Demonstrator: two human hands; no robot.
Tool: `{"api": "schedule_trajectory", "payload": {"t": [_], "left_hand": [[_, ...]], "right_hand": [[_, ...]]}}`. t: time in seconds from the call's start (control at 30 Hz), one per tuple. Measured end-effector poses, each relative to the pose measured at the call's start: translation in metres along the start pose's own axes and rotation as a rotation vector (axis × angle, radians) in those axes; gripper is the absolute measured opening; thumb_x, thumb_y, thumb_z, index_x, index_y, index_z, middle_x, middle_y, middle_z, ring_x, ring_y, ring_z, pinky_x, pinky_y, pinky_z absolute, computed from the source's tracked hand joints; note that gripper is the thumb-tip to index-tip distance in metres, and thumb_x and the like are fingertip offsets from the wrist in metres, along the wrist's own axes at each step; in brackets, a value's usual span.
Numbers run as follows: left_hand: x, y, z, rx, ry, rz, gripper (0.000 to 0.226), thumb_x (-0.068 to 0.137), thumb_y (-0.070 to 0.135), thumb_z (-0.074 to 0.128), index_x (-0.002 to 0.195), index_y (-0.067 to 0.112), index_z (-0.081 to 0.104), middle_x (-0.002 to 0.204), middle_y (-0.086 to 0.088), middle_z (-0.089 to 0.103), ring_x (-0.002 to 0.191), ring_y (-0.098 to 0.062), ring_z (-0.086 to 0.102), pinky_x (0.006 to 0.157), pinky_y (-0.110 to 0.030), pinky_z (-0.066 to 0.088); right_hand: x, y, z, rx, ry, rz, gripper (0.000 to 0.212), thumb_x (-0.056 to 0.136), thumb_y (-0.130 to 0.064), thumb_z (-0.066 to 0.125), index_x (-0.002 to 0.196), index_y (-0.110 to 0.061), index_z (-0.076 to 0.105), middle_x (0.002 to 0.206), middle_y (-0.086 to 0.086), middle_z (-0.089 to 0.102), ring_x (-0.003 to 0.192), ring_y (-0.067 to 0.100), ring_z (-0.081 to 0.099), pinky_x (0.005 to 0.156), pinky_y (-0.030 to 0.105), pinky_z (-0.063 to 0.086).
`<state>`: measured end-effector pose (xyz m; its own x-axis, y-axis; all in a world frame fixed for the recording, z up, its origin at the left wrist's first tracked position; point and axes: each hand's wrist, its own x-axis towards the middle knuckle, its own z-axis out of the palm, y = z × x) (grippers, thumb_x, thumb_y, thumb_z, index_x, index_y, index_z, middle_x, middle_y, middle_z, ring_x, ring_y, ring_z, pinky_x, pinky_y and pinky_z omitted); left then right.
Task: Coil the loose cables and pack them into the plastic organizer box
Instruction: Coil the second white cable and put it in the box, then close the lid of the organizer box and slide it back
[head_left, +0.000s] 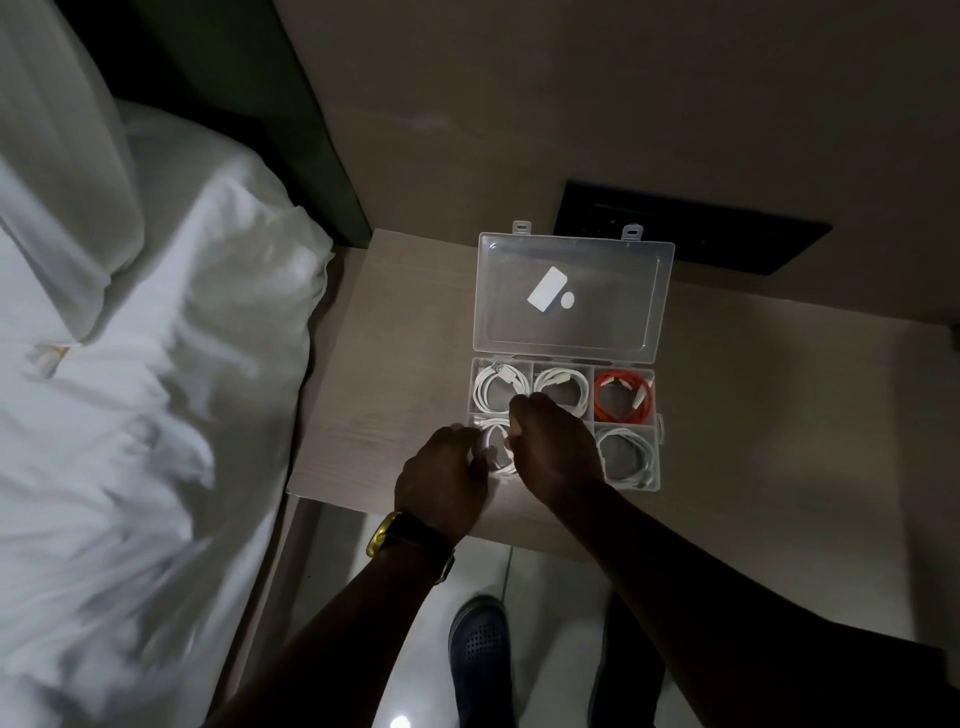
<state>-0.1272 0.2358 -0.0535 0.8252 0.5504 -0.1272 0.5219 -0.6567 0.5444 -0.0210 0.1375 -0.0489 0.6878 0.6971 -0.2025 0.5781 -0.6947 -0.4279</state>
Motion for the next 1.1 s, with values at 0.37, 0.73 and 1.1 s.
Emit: {"api": "schedule_trajectory", "payload": {"t": [0.37, 0.73, 1.1], "left_hand": [[0.029, -0.004, -0.008, -0.440, 0.170, -0.117, 0.018, 0.084, 0.016, 0.060, 0.099, 0.021, 0.069, 0.103, -0.008, 0.073, 0.097, -0.026, 0.067, 0.087, -0.044, 0.053], [0.114, 0.049, -0.055, -1.260, -0.036, -0.420, 0.049, 0.094, 0.054, 0.041, 0.122, 0.019, 0.062, 0.118, -0.006, 0.066, 0.109, -0.019, 0.063, 0.087, -0.032, 0.050], [0.013, -0.017, 0.004, -0.312, -0.276, 0.306, 0.087, 0.059, 0.048, 0.084, 0.133, 0.015, 0.054, 0.150, -0.007, 0.038, 0.146, -0.020, 0.021, 0.116, -0.036, 0.026]], "right_hand": [[0.007, 0.044, -0.059, 0.378, 0.403, 0.198, 0.015, 0.083, -0.026, 0.073, 0.088, -0.020, 0.061, 0.087, -0.001, 0.062, 0.070, 0.011, 0.057, 0.065, 0.022, 0.045], [0.027, 0.114, -0.145, 1.444, 0.314, 0.552, 0.056, 0.093, -0.061, 0.043, 0.119, -0.015, 0.060, 0.089, 0.008, 0.076, 0.102, 0.022, 0.071, 0.098, 0.038, 0.044], [-0.085, 0.138, -0.054, 0.430, 0.105, 0.277, 0.047, 0.065, -0.029, 0.088, 0.106, -0.034, 0.065, 0.117, -0.005, 0.058, 0.100, 0.017, 0.062, 0.079, 0.039, 0.057]]}}
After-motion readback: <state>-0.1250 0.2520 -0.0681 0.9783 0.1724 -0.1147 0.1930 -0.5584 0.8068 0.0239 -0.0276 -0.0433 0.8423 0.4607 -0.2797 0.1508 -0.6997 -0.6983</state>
